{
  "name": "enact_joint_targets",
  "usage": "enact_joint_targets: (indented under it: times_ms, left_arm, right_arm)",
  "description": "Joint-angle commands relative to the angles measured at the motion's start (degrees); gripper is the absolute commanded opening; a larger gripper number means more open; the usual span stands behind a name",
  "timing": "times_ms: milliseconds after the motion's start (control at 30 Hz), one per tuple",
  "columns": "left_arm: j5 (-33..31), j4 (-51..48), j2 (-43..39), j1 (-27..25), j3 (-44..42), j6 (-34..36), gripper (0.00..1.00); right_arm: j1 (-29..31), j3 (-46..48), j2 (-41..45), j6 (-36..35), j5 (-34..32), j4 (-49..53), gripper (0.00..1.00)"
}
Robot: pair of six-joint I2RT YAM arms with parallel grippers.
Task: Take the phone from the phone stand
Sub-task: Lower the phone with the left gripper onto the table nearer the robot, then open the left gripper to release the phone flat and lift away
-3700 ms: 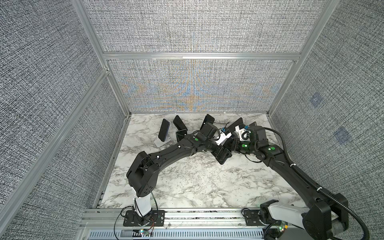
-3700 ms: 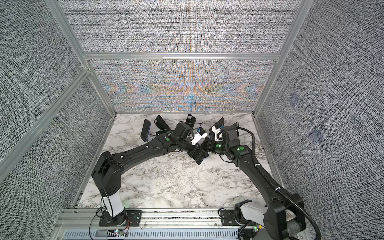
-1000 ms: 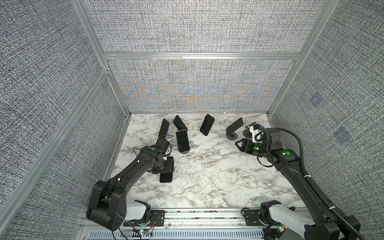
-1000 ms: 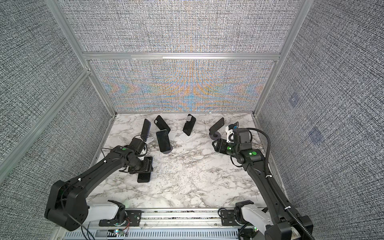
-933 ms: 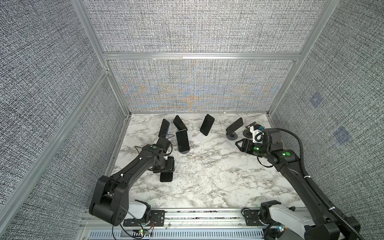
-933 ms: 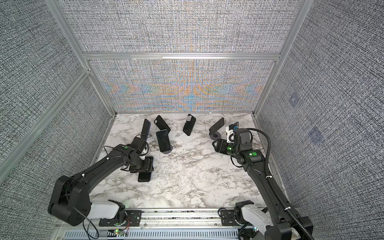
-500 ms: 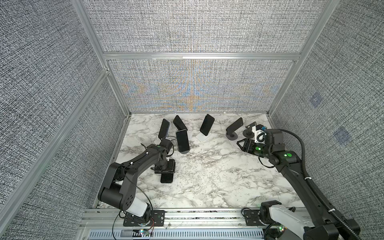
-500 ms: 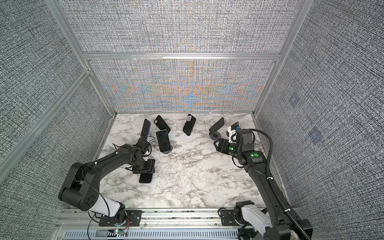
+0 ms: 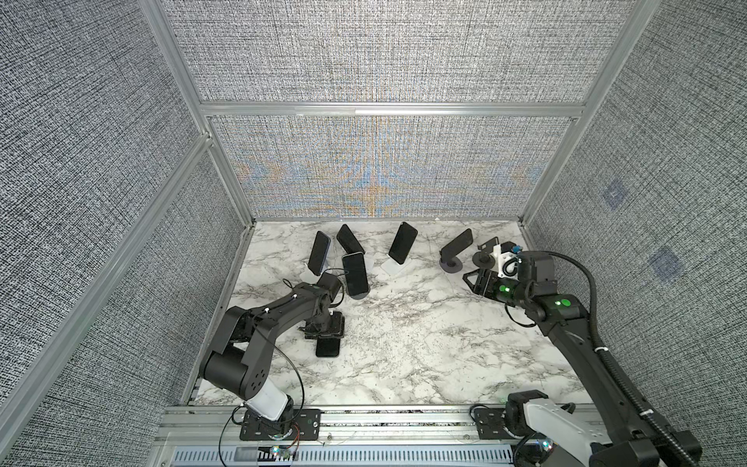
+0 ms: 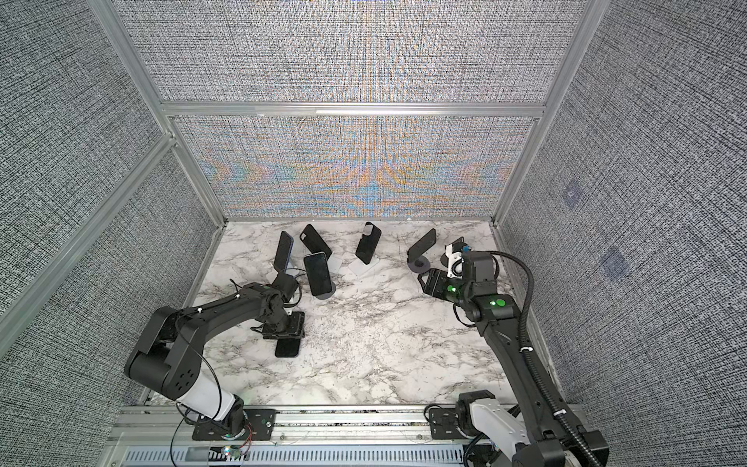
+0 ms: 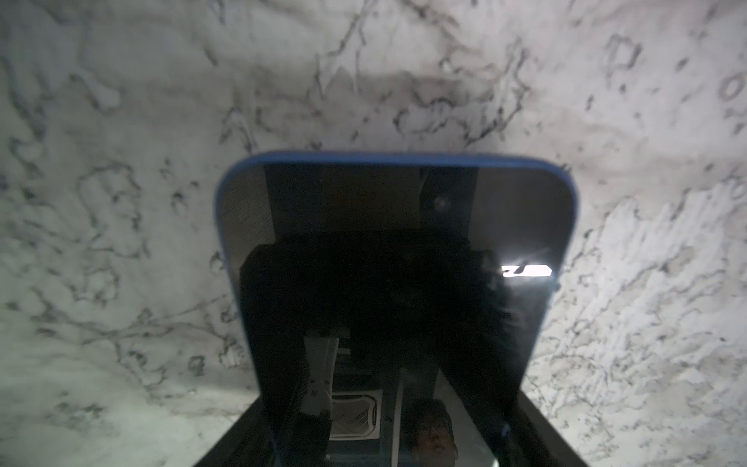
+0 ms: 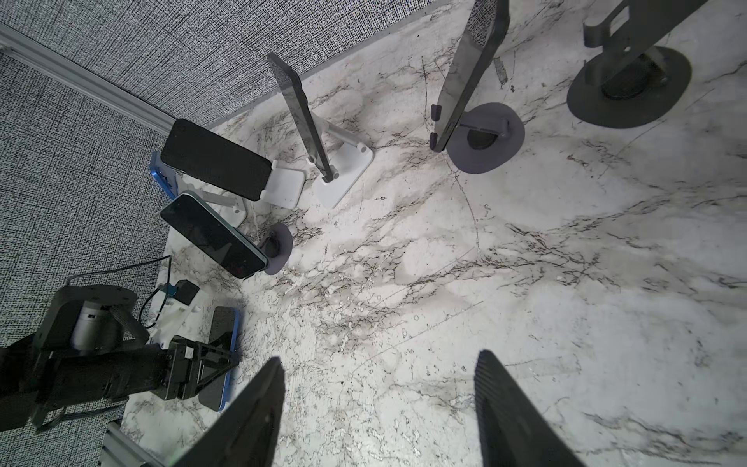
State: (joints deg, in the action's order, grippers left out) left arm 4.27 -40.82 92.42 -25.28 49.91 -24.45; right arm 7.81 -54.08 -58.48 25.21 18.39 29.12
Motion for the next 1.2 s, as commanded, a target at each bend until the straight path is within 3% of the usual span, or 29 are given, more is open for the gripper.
enact_joint_targets:
  times_ms: [0,200,400,900,1167]
  left_arm:
    - [1.0,2.8,1.4,-0.8,-0.6,-0.5,0.07]
    - [1.1,3.1,2.1,-1.4,-0.5,-1.1,0.41]
    - [1.6,3.2,0.5,-1.6,-0.8,-2.1,0.60]
    - [1.2,2.3,0.1,-2.3,0.0,-2.5,0.85]
    - [0.6,1.2,-1.3,-2.6,0.4,-2.7,0.88]
  right_arm:
    - [0.0,-0.1,0.2,0.1,-0.2,-0.1,0.64]
    - [-0.2,-0.3,0.4,0.0,0.0,0.4,0.64]
    - [-0.2,0.0,0.6,0.0,0.0,0.4,0.64]
    - [-0.3,0.2,1.0,-0.2,0.2,0.9,0.64]
    - [-0.3,0.0,1.4,-0.3,0.1,1.2,0.64]
